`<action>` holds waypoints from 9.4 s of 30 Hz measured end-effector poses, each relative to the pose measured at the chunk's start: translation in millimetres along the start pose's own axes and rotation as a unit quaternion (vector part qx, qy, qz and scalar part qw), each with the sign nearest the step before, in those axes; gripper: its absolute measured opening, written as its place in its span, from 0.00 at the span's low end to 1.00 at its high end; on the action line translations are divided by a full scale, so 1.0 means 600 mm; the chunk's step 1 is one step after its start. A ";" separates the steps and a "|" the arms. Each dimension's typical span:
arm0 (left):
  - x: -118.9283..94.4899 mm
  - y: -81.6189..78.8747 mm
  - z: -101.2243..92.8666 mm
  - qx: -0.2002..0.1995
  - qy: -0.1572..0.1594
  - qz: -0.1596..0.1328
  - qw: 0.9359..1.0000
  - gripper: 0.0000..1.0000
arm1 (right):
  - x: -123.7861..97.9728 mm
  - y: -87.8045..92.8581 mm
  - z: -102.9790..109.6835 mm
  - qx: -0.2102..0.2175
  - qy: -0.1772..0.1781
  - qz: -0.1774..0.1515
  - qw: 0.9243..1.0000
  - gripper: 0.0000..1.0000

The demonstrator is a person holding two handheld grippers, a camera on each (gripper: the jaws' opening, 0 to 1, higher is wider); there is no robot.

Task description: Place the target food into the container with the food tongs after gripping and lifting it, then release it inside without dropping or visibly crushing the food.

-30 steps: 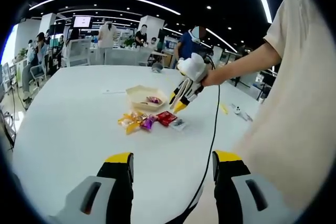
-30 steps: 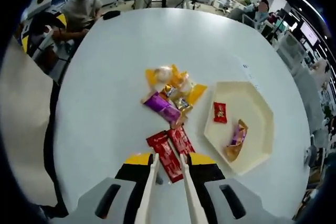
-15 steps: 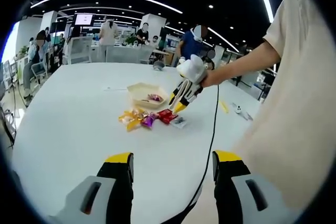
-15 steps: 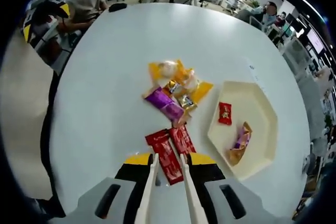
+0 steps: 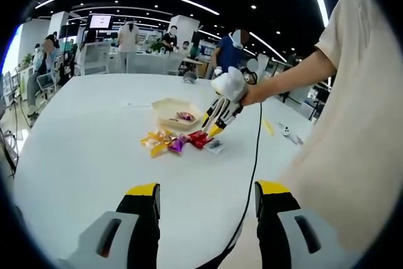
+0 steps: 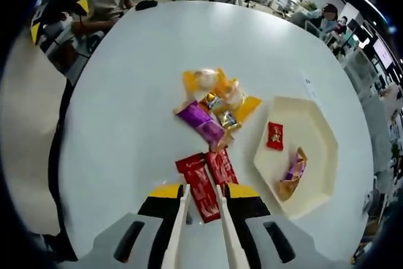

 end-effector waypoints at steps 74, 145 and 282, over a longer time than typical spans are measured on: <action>0.017 -0.007 -0.005 -0.005 -0.005 0.010 1.000 0.61 | 0.010 -0.023 -0.006 -0.012 -0.013 -0.002 1.000 0.22; 0.003 -0.018 0.003 0.001 -0.015 -0.011 1.000 0.61 | -0.125 -0.095 -0.132 -0.028 0.100 -0.053 0.993 0.23; -0.001 -0.008 -0.006 -0.002 -0.010 -0.013 1.000 0.61 | -0.036 -0.052 -0.029 0.009 0.018 -0.052 0.998 0.27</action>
Point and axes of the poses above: the point that each gripper's makers call its tool centre point, and the gripper's own axes: x roughly forward along the fingers, z roughly to its left, y roughly out of its underside, the point moved 7 cm from there along -x, roughly backward along the fingers, and after that the axes turned 15 degrees about -y, right-handed, at the moved point
